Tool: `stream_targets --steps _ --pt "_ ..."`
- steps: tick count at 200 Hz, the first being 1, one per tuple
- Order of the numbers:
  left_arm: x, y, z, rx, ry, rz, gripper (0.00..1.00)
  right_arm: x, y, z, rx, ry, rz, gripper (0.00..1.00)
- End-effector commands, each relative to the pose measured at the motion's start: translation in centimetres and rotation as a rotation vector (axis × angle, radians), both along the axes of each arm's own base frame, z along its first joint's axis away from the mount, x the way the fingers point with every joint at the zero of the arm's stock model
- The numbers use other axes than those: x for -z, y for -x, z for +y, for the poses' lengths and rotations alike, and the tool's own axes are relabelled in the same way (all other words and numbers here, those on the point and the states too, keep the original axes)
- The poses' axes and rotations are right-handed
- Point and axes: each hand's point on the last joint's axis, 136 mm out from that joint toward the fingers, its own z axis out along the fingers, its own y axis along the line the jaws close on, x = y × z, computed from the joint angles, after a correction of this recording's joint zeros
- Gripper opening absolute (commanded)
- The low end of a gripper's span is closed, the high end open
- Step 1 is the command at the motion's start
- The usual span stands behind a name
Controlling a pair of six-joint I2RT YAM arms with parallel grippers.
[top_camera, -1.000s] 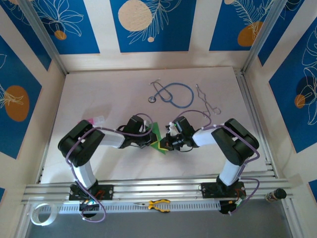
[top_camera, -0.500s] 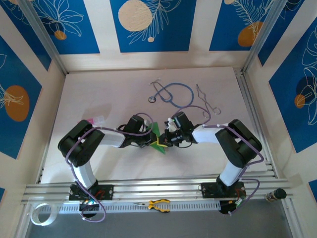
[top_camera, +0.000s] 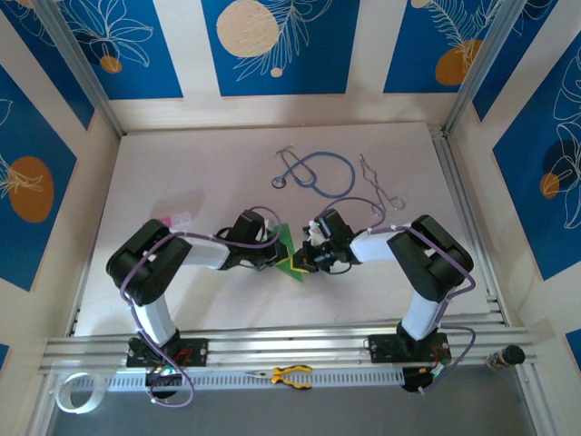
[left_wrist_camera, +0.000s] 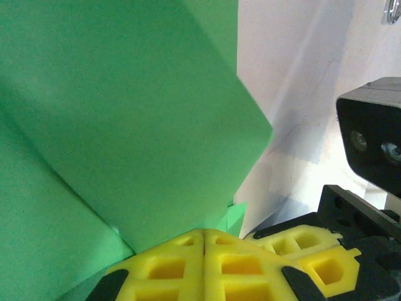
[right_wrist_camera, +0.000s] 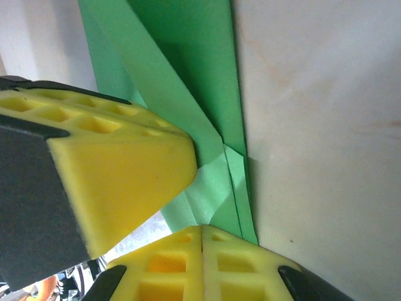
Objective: Fold a paper plane with a square sheet of paper (pick it up from the middle)
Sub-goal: Fourth fold the wing at the center of the table.
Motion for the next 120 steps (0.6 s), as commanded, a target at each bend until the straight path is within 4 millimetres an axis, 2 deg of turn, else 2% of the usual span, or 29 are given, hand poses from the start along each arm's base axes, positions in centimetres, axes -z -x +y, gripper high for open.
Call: stream_targets --steps 1,45,120 --pt "0.8 -2.1 1.2 -0.059 -0.048 -0.010 0.01 3.5 2.9 -2.8 -0.012 0.156 0.095 0.00" --pt "1.0 -4.4 2.1 -0.094 -0.039 -0.017 0.01 3.6 2.9 -2.8 -0.026 0.160 0.094 0.00" --pt "1.4 -7.0 5.1 -0.131 -0.046 -0.050 0.03 3.8 3.1 -3.0 -0.036 0.166 0.100 0.00"
